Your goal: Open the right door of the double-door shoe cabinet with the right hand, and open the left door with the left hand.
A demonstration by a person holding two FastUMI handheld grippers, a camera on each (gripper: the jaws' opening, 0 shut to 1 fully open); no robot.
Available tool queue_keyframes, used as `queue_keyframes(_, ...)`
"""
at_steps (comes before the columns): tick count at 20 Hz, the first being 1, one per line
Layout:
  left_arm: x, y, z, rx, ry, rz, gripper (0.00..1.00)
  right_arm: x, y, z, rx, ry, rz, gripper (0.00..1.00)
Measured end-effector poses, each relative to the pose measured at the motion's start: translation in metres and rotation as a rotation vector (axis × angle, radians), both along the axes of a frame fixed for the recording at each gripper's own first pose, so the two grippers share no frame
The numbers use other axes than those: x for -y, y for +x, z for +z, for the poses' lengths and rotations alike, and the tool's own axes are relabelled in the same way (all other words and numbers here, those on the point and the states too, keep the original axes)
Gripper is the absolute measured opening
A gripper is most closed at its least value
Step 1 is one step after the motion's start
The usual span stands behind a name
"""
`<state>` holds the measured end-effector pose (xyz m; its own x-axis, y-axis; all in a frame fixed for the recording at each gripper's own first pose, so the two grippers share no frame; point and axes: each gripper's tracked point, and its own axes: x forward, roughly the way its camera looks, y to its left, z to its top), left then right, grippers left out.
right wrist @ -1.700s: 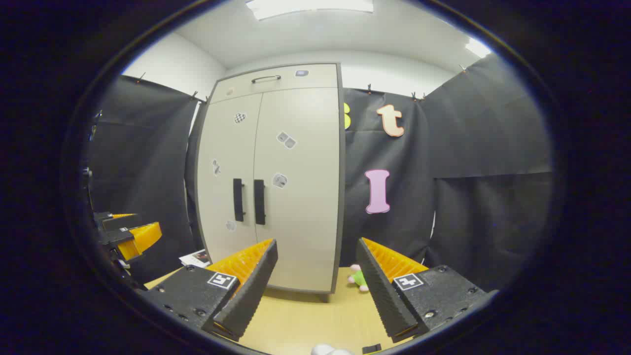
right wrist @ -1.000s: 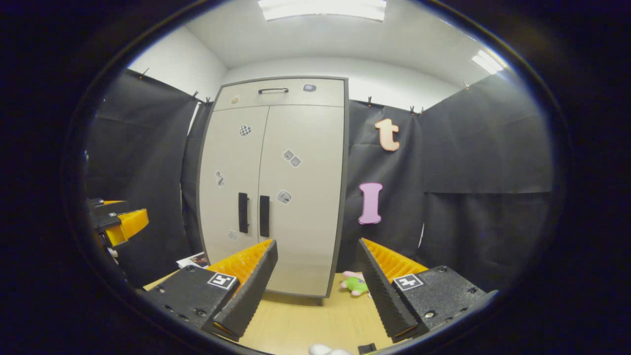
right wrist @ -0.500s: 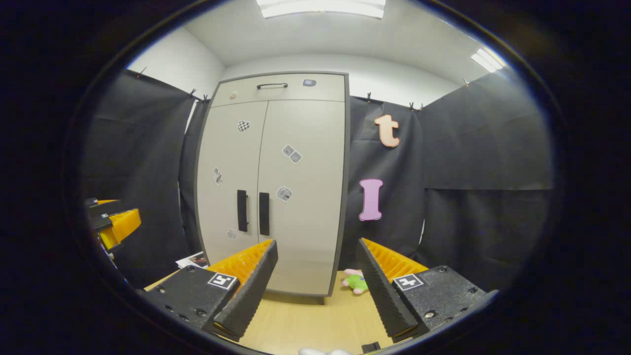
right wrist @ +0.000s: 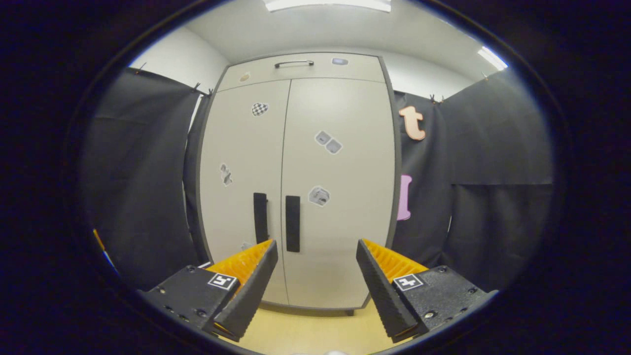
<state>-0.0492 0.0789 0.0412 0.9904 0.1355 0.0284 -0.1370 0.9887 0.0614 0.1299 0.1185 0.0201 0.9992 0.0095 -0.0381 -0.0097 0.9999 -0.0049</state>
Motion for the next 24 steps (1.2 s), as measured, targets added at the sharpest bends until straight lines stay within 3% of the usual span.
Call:
queue_keyframes(8, -0.025, -0.009, -0.006, -0.020, -0.011, 0.113, 0.96, -0.025, 0.107, -0.021, -0.057, 0.032, -0.026, 0.94)
queue_keyframes(13, -0.027, -0.003, -0.009, -0.036, -0.025, 0.151, 0.96, -0.031, 0.149, -0.028, -0.094, 0.050, -0.022, 0.86)
queue_keyframes(21, -0.030, -0.001, -0.008, -0.037, -0.030, 0.170, 0.96, -0.038, 0.177, -0.034, -0.128, 0.072, -0.037, 0.60)
queue_keyframes(24, -0.031, -0.001, -0.008, -0.038, -0.037, 0.181, 0.96, -0.041, 0.180, -0.037, -0.130, 0.089, -0.033, 0.39)
